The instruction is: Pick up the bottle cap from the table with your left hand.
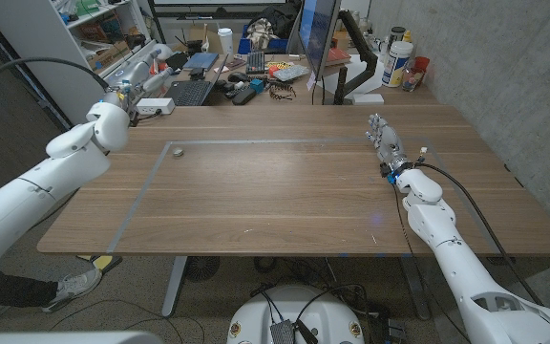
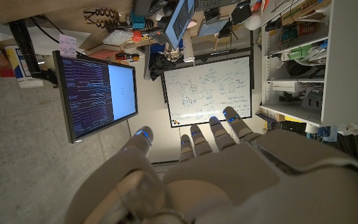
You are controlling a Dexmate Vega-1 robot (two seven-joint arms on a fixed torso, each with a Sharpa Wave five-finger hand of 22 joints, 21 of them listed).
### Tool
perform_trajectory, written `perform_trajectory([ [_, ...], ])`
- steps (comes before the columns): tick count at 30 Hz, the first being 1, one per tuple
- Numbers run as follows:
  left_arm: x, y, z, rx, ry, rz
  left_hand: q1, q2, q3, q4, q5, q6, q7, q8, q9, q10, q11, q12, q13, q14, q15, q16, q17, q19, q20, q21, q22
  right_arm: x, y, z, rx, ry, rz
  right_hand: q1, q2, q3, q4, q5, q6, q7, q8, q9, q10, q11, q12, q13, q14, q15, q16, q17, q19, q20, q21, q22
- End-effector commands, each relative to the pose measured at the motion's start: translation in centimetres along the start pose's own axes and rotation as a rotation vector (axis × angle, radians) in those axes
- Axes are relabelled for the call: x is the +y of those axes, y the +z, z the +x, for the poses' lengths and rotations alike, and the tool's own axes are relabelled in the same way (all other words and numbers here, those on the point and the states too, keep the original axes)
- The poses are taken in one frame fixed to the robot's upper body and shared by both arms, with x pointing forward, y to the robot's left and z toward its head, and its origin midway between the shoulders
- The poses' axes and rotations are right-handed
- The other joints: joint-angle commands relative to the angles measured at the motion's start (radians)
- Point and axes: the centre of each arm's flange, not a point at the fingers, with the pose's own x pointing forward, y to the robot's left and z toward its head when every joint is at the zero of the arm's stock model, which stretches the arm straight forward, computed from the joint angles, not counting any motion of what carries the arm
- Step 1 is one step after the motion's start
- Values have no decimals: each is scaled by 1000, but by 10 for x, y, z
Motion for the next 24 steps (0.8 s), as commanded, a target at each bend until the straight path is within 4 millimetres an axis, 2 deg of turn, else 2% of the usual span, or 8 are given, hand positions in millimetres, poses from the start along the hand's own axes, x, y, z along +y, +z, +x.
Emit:
perform_trajectory([
  [1,11,-6,10,40,-75,81,10,-2,-2,-4,0,4,-3,0,4,2,-1,7,5,3,-64,1,6,-11,10,-5,3,2,-2,1,2,-1,3,5,60,-1,-2,7,7,4,6,4,0,0,5,5,-9,-19,4,2,5,-101,-1,3],
  [4,12,-8,13,52,-124,86,9,-10,-7,-5,0,3,-12,-2,4,-3,-6,4,5,-1,-68,-2,7,-13,8,-7,3,1,-3,0,5,0,7,5,60,-1,-2,7,8,4,6,4,0,1,5,5,-9,-19,4,2,6,-102,-2,3],
  [5,12,-9,14,55,-148,89,10,-17,-10,-7,1,-5,-25,-6,3,-10,-5,0,6,-10,-65,-6,7,-15,11,-9,3,0,-3,0,6,1,8,5,60,-1,-2,7,8,4,6,4,0,1,5,5,-10,-20,4,2,6,-102,-2,3],
  [7,13,-9,17,61,-192,102,14,-25,-13,-12,3,-19,-38,-14,3,-33,-3,-11,7,-31,-58,-17,8,-29,26,-17,4,0,-3,-1,6,1,7,4,59,-2,-2,7,8,4,6,4,0,3,5,5,-9,-18,4,2,6,-101,-2,3],
  [10,13,-8,20,69,-241,117,19,-38,-20,-19,3,-42,-55,-24,3,-60,-1,-21,8,-46,-51,-23,10,-32,35,-22,4,-2,-4,-3,5,-1,9,4,59,-2,-2,7,8,5,6,4,0,2,5,5,-9,-16,4,3,6,-99,-3,3],
  [13,14,-6,22,76,-272,139,24,-50,-24,-25,3,-45,-65,-25,3,-61,-2,-21,9,-41,-45,-21,10,-22,47,-20,4,-4,-3,-5,4,-4,10,3,58,-3,-1,7,8,6,6,4,0,4,5,5,-9,-16,5,3,7,-99,-3,3],
  [17,16,-1,26,78,-306,175,36,-63,-26,-37,5,-32,-74,-18,4,-42,-1,-12,10,-19,-47,-13,12,-7,48,-19,4,-8,-3,-8,2,-8,10,3,57,-4,-1,6,9,6,6,4,0,6,5,5,-9,-16,5,3,7,-98,-4,3],
  [24,20,8,33,84,-384,225,57,-69,-23,-54,8,-15,-81,-12,4,-21,-15,-5,11,0,-54,-7,13,2,49,-20,3,-11,-4,-10,0,-7,16,1,56,-5,-1,6,9,6,6,4,1,3,5,5,-8,-16,5,3,8,-97,-5,3],
])
